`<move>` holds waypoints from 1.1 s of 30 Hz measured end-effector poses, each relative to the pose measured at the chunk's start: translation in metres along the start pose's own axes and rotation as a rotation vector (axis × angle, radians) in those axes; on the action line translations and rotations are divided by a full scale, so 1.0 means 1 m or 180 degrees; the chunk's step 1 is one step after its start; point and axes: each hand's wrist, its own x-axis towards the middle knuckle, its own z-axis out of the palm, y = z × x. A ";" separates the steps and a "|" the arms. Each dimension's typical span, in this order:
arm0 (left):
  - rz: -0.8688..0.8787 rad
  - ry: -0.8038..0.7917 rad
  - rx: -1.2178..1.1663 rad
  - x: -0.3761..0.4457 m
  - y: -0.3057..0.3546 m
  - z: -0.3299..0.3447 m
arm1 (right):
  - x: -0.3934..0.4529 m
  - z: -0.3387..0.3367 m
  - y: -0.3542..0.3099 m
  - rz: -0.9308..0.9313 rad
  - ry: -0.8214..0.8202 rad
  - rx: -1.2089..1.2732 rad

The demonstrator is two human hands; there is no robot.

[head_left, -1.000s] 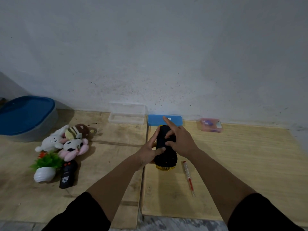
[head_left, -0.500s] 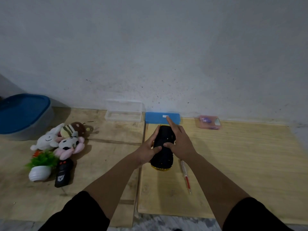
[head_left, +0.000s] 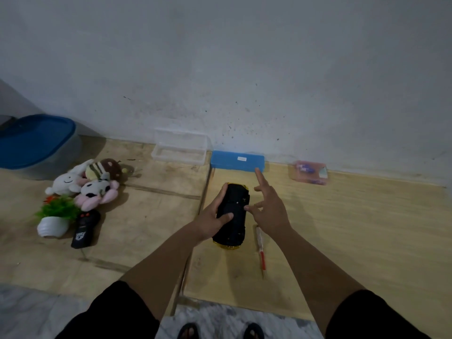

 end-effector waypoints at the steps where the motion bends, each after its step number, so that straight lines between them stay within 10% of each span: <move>1: -0.0043 0.0062 0.0017 0.000 -0.004 0.000 | -0.002 0.002 0.006 0.0152 0.0024 -0.0004; 12: -0.0348 0.0354 0.0012 -0.002 -0.033 0.011 | -0.033 0.024 0.052 0.0725 -0.0670 -0.0530; 33: -0.0055 0.0038 0.0181 -0.019 -0.008 -0.010 | 0.023 -0.012 -0.069 0.0081 0.0792 0.0213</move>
